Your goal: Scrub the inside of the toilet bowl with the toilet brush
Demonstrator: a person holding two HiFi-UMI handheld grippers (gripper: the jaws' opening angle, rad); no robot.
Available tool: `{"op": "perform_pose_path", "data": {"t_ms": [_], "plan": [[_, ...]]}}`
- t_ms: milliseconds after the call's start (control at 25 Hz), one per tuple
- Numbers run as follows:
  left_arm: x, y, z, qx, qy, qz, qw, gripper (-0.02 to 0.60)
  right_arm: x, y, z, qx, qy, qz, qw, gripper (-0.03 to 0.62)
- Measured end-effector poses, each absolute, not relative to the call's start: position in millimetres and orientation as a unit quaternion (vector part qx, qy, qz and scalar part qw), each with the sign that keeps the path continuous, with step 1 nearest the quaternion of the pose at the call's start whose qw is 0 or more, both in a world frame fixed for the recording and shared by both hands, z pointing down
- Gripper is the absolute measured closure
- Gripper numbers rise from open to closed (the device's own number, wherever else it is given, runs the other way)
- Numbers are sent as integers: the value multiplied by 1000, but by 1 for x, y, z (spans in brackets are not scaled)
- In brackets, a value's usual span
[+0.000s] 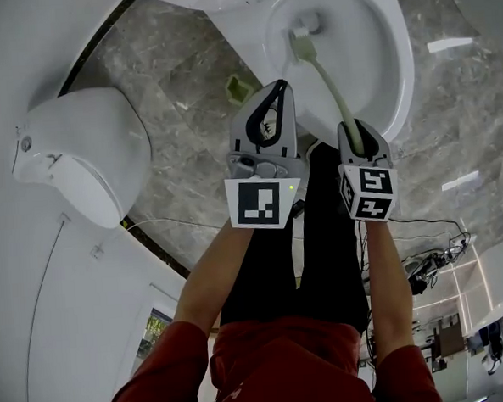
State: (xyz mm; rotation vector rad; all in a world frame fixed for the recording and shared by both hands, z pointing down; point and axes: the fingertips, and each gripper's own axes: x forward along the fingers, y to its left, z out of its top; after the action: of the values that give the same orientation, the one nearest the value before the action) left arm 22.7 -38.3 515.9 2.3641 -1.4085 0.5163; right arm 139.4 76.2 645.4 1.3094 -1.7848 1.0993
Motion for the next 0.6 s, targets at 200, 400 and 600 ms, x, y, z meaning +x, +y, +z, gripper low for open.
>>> {"op": "perform_pose_path", "data": {"t_ms": [200, 400, 600], "plan": [[22, -35, 519, 831, -494, 185, 176, 581, 203, 70, 651, 510, -671, 345, 412, 488], [27, -33, 518, 833, -493, 179, 178, 581, 230, 36, 624, 438, -721, 109, 526, 487], [27, -32, 513, 834, -495, 171, 174, 581, 249, -6, 628, 347, -721, -35, 599, 487]]}}
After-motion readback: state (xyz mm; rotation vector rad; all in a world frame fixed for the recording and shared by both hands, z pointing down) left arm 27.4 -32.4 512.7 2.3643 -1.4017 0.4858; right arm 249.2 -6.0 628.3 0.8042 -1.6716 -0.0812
